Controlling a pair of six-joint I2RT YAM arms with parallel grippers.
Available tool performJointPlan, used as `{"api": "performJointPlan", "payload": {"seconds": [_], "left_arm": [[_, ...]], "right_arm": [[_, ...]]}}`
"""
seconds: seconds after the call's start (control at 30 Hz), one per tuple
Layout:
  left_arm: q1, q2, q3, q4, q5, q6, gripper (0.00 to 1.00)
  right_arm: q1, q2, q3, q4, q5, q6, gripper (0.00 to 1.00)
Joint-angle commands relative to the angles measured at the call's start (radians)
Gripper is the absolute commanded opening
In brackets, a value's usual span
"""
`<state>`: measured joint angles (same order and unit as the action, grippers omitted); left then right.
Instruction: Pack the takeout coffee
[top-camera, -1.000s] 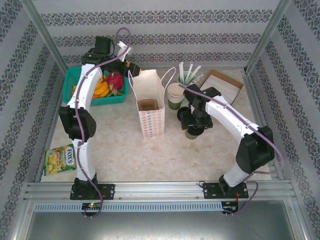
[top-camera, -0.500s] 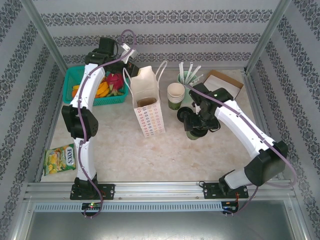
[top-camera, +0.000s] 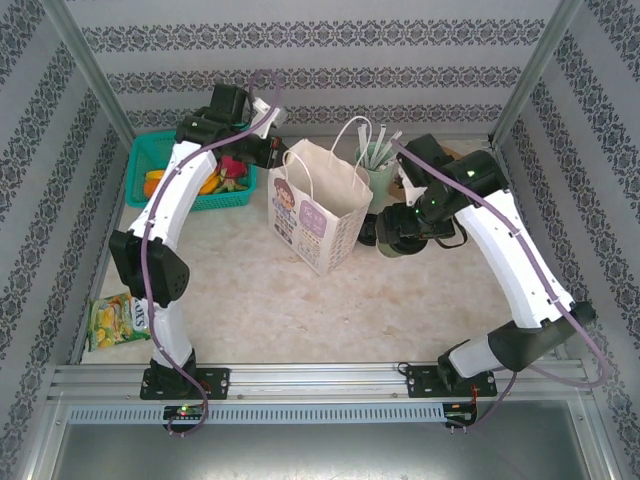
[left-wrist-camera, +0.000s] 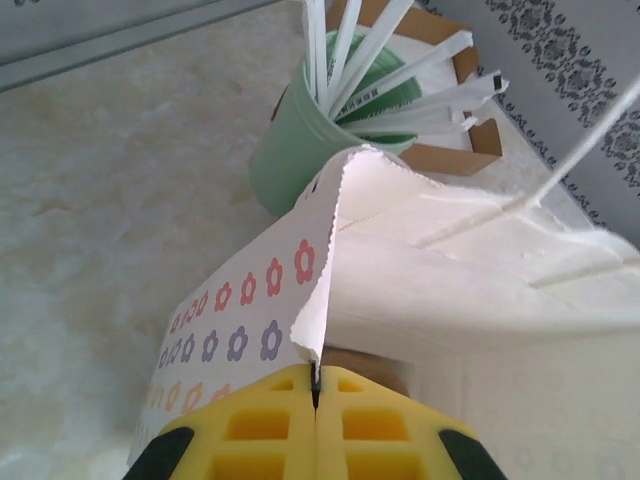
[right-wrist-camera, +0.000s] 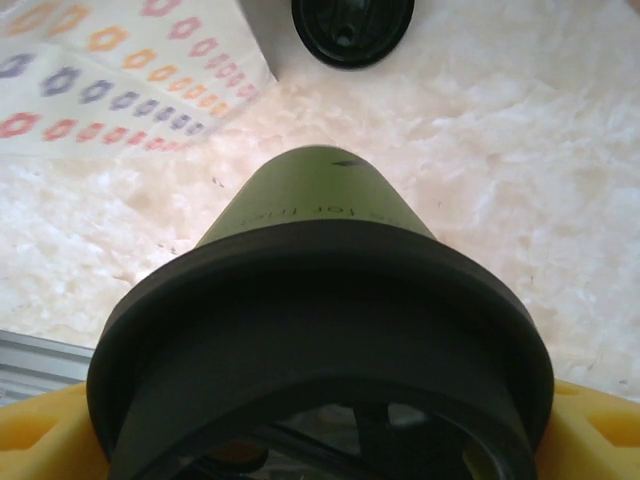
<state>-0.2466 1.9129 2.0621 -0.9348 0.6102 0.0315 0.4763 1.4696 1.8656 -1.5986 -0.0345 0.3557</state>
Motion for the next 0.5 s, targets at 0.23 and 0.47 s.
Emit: {"api": "performJointPlan", "payload": {"seconds": [0.23, 0.47], "left_arm": [[0.007, -0.055, -0.078, -0.006, -0.016, 0.006, 0.02], [0.006, -0.047, -0.086, 0.006, 0.01, 0.024, 0.02]], "right_arm": [[0.063, 0.19, 0.529, -0.162, -0.045, -0.014, 0.64], [0.085, 0.317, 0.689, -0.102, -0.127, -0.042, 0.64]]}}
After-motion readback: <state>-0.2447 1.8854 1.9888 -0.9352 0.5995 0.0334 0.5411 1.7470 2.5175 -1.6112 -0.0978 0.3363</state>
